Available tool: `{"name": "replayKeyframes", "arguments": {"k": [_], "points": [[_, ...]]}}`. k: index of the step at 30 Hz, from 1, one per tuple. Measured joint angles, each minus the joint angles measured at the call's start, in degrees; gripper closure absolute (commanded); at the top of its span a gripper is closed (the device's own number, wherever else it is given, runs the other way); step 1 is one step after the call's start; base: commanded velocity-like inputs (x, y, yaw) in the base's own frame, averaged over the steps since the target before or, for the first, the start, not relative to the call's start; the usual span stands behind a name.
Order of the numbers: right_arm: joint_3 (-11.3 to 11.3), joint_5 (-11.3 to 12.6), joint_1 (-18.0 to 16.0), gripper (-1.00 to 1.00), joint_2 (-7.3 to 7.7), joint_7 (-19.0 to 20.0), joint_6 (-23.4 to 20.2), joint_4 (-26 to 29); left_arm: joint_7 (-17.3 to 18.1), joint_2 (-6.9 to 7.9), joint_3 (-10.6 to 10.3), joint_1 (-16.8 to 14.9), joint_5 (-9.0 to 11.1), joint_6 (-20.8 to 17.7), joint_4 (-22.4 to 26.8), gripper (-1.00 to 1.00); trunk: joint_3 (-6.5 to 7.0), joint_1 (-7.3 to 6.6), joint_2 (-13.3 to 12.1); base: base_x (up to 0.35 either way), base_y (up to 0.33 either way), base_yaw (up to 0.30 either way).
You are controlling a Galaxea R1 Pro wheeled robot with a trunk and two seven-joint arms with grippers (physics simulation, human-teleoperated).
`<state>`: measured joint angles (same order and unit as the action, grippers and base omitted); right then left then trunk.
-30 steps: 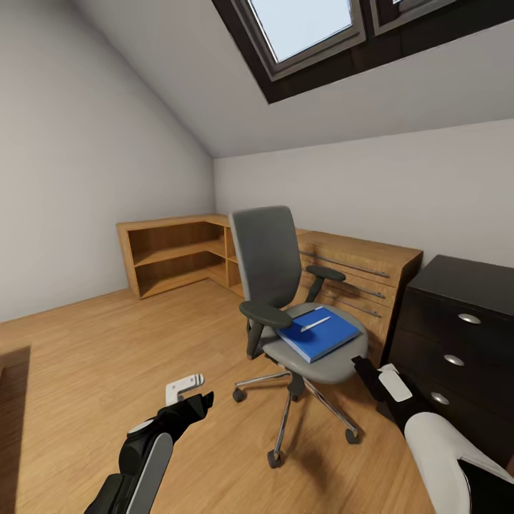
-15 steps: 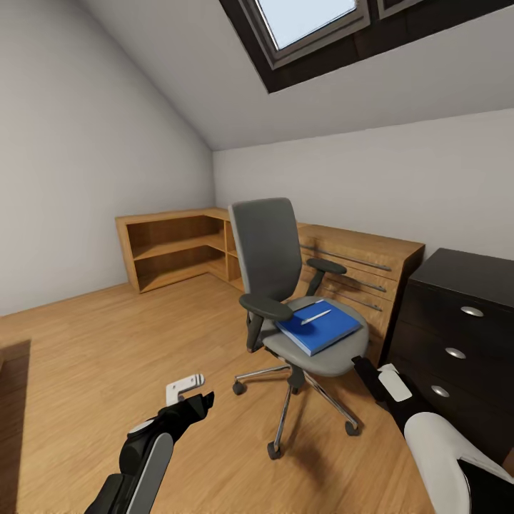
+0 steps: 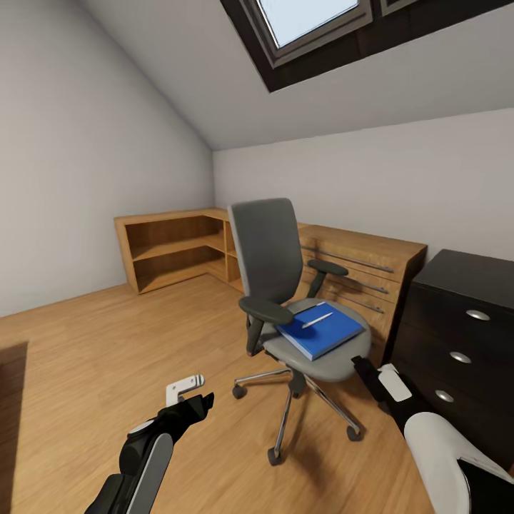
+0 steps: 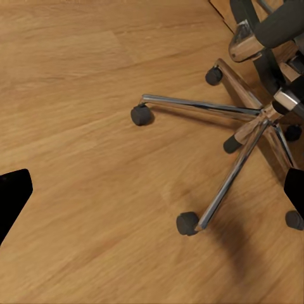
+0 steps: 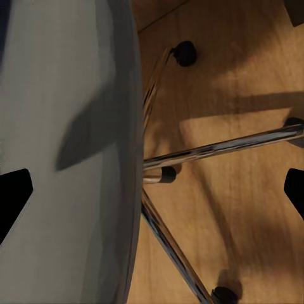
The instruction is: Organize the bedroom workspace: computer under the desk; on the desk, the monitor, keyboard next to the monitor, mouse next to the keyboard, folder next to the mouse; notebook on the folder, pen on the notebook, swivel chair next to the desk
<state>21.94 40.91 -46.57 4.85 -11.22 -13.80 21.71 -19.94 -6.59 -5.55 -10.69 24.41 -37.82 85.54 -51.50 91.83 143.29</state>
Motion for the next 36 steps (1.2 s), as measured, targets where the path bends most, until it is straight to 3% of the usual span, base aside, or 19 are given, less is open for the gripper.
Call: {"name": "replayKeyframes", "arguments": {"k": [12, 36], "points": [[0.0, 0.0, 0.0, -1.00, -0.07, -0.1, 0.0, 0.1, 0.0, 0.00, 0.0, 0.0, -0.1, 0.0, 0.0, -1.00, 0.00, 0.00, 0.0, 0.011, 0.000, 0.000], [-0.2, -0.1, 0.0, -1.00, -0.05, 0.1, 0.0, 0.3, 0.0, 0.00, 0.0, 0.0, -0.2, 0.1, 0.0, -1.00, 0.01, -0.04, 0.0, 0.125, 0.000, 0.000]]}}
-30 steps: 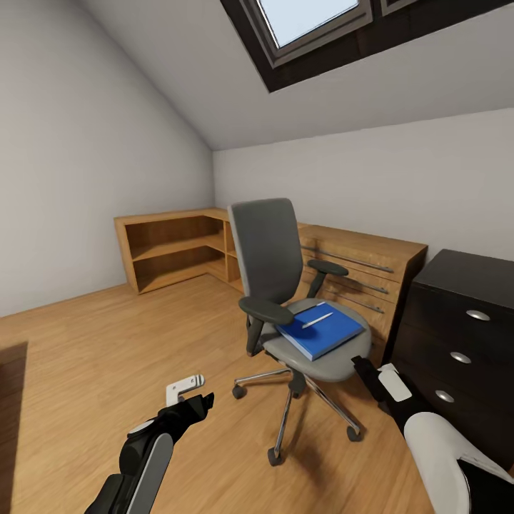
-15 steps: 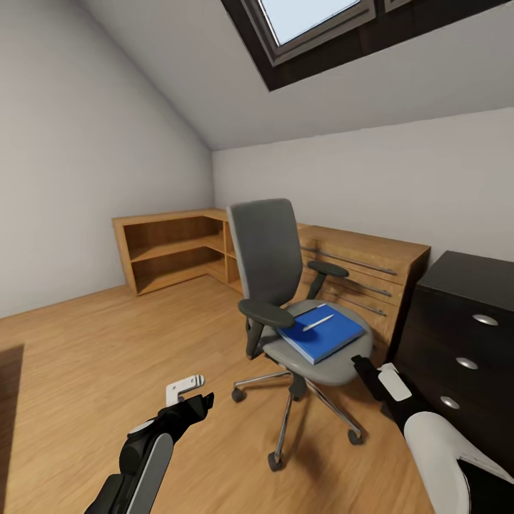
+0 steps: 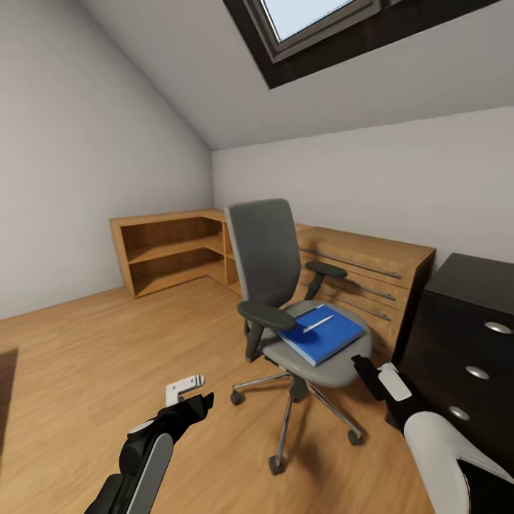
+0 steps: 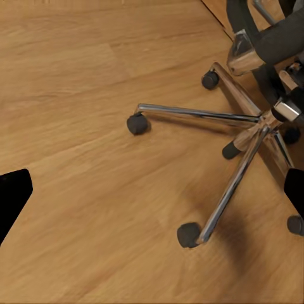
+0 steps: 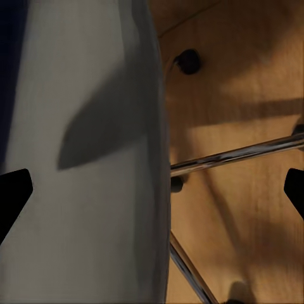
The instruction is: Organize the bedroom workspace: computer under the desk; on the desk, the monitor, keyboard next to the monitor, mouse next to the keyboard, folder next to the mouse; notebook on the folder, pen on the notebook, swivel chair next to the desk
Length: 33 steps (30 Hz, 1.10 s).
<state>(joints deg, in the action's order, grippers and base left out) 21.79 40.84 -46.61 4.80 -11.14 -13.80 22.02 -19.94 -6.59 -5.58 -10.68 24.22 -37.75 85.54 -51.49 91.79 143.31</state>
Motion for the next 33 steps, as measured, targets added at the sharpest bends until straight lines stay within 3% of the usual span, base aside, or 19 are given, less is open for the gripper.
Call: {"name": "replayKeyframes", "arguments": {"k": [15, 24, 33], "points": [[-0.2, 0.2, 0.0, -1.00, -0.03, 0.0, 0.0, 0.2, 0.0, 0.00, 0.0, 0.0, 0.0, 0.0, 0.0, -1.00, 0.00, 0.02, 0.0, 0.198, 0.000, 0.000], [-0.2, -0.1, 0.0, -1.00, -0.04, -0.1, 0.0, -0.3, 0.0, 0.00, -0.1, 0.0, 0.0, 0.0, 0.0, -1.00, -0.01, 0.06, 0.0, -0.205, 0.000, 0.000], [-0.1, -0.1, 0.0, -1.00, -0.25, 0.2, 0.1, -0.2, 0.0, 0.00, -0.1, 0.0, 0.0, 0.0, 0.0, -1.00, -0.01, 0.04, 0.0, -0.046, 0.000, 0.000]]}}
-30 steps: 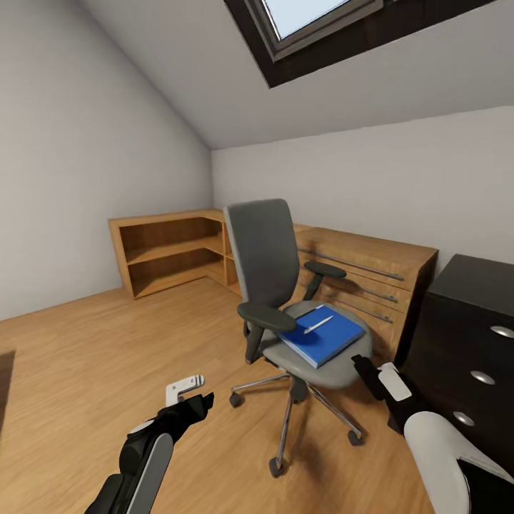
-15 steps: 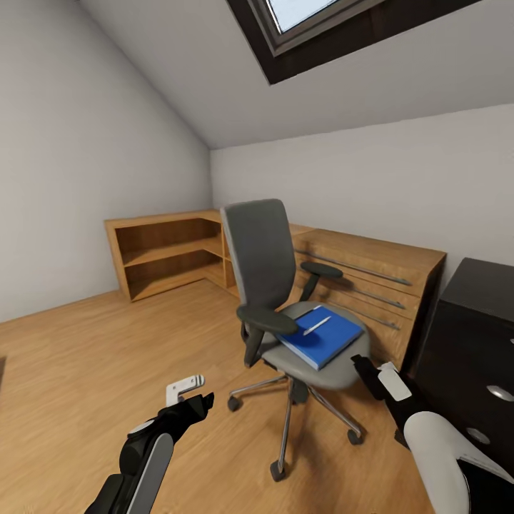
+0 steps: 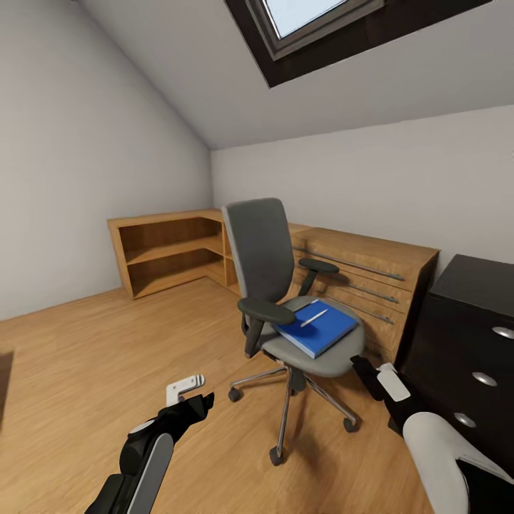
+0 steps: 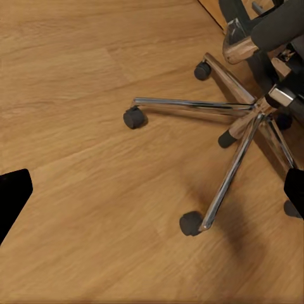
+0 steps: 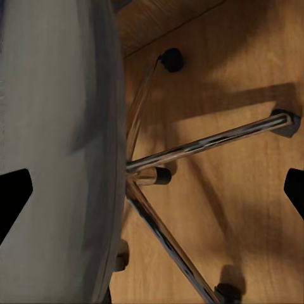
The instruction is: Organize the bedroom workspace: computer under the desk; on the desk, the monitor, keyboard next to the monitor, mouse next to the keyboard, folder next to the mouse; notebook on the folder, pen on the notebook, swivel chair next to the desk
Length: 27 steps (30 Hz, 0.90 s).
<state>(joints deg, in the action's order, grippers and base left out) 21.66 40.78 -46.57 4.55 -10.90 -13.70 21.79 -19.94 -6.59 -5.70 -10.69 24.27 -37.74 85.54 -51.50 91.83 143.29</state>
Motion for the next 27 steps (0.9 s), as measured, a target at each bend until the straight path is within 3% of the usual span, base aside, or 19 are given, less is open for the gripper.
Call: {"name": "replayKeyframes", "arguments": {"k": [6, 15, 27], "points": [[0.0, 0.1, 0.0, -1.00, -0.53, 0.2, 0.0, -0.1, 0.0, 0.00, 0.0, 0.0, 0.0, 0.0, 0.0, -1.00, 0.00, 0.00, 0.0, -0.003, 0.000, 0.000], [0.2, -0.2, 0.0, -1.00, -3.00, 0.2, 0.0, 0.4, 0.0, 0.00, 0.0, 0.0, 0.0, -0.1, 0.0, -1.00, 0.01, -0.01, 0.0, 0.000, 0.000, 0.024], [0.2, -0.5, 0.0, -1.00, -3.54, 0.3, 0.1, 0.5, 0.0, -0.05, 0.0, 0.0, 0.1, -0.1, -0.1, -1.00, 0.01, -0.01, 0.0, 0.000, 0.000, 0.129]]}}
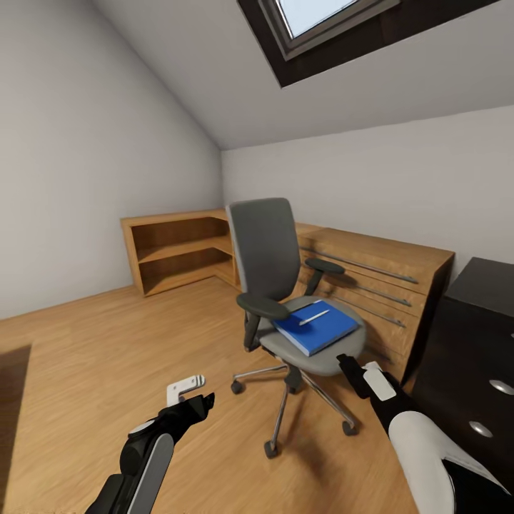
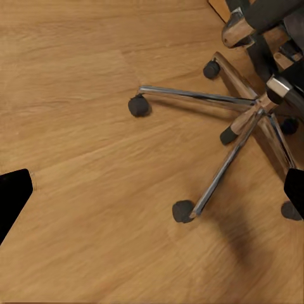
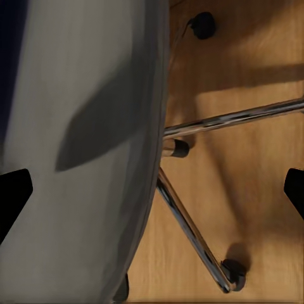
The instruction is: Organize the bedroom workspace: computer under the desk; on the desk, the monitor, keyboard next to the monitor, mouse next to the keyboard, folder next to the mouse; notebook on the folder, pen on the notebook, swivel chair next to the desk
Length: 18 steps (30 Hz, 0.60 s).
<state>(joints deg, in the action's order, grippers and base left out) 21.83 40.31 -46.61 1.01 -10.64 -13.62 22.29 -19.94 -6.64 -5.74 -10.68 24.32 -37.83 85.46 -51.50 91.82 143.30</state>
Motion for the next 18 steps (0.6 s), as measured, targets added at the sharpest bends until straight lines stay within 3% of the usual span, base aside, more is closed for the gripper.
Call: {"name": "replayKeyframes", "arguments": {"k": [13, 18], "points": [[0.0, 0.1, 0.0, -1.00, 0.07, 0.1, -0.1, 0.0, 0.0, -0.04, -0.1, 0.0, 0.0, 0.1, -0.3, -1.00, 0.00, 0.00, 0.0, 0.000, 0.000, 0.140], [-0.2, 0.6, 0.0, -1.00, 0.06, 0.1, -0.1, -0.1, 0.0, -0.04, -0.1, 0.0, -0.1, 0.1, -0.4, -1.00, 0.00, -0.02, 0.0, 0.096, 0.000, 0.036]]}}
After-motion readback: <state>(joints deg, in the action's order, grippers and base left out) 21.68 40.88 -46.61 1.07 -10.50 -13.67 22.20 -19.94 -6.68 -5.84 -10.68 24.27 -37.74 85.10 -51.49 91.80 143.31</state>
